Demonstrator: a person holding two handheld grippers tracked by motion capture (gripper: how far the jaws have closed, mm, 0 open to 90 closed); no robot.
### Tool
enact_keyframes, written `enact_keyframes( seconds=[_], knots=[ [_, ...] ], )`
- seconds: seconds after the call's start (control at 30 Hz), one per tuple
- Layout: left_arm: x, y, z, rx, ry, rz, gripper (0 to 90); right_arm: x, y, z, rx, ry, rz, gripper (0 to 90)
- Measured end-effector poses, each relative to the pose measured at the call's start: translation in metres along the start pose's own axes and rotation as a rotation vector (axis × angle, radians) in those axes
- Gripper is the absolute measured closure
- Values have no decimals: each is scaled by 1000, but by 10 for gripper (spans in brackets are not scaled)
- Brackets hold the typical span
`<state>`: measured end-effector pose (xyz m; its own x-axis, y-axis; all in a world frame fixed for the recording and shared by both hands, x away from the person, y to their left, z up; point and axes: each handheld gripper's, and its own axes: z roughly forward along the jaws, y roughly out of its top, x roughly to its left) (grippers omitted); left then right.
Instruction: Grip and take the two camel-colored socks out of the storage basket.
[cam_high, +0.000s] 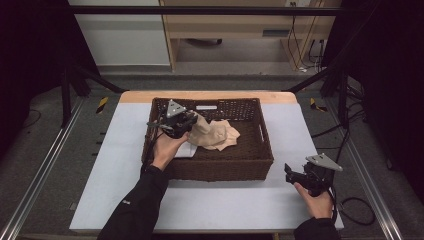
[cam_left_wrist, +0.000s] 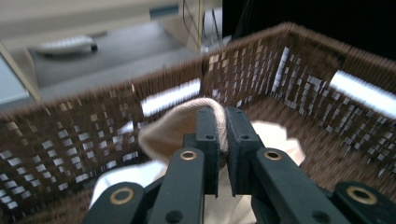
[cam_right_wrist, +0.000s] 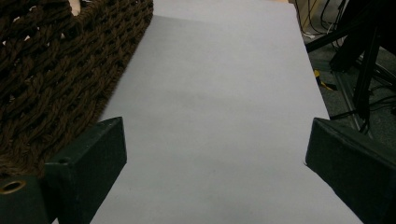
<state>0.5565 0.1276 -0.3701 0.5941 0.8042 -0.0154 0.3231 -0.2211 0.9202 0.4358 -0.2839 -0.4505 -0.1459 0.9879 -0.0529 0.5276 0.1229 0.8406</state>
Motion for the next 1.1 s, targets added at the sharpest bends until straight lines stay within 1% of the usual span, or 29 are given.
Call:
enact_keyframes(
  seconds=[0.03, 0.07, 0.1, 0.13, 0.23, 0.3, 0.4, 0.47, 0.5, 0.57, 0.6, 0.63, 0.67, 0.7, 0.77, 0.87, 0.97, 1.1],
  knots=[
    [0, 0, 0, 0, 0, 0, 844, 0, 0, 0, 0, 0, 1, 55],
    [-2, 6, -7, -30, 5, 22, 844, 0, 0, 0, 1, 0, 5, 55],
    [-2, 6, -7, -30, 5, 22, 844, 0, 0, -1, 1, 0, 6, 55],
    [-5, 12, -14, -76, -2, 17, 844, 0, 0, -1, 0, -1, 7, 55],
    [-7, 21, -24, -115, -18, 4, 844, 0, 0, -1, 0, -2, 10, 55],
    [-7, 23, -27, -121, -22, 4, 843, 0, 0, -1, 0, -2, 11, 55],
    [-13, 33, -41, -154, -40, 3, 844, -1, 0, -1, -3, -3, 9, 55],
    [-17, 37, -47, -168, -46, 7, 844, -1, 0, -2, -5, -4, 6, 55],
    [-17, 37, -47, -168, -46, 7, 843, -1, 0, -2, -5, -4, 6, 55],
    [-22, 41, -56, -187, -57, 14, 843, -1, 0, -2, -5, -5, 5, 55],
    [-27, 44, -64, -205, -64, 22, 843, -1, 0, -2, -6, -6, 8, 55],
    [-27, 44, -64, -205, -64, 22, 843, -1, 0, -2, -6, -6, 8, 55],
    [-29, 46, -68, -213, -69, 24, 844, -1, 0, -2, -4, -6, 10, 55],
    [-34, 48, -75, -227, -74, 29, 844, -1, 0, -2, -5, -8, 8, 55],
    [-38, 49, -83, -232, -78, 40, 844, -1, 0, -3, -7, -7, 8, 55],
    [-43, 50, -93, -245, -89, 40, 844, -2, 0, -3, -8, -7, 9, 55],
    [-48, 51, -106, -264, -111, 31, 844, -2, 0, -3, -9, -8, 9, 55],
    [-53, 53, -118, -277, -131, 41, 844, -1, 0, -4, -8, -5, 11, 55]
  ],
)
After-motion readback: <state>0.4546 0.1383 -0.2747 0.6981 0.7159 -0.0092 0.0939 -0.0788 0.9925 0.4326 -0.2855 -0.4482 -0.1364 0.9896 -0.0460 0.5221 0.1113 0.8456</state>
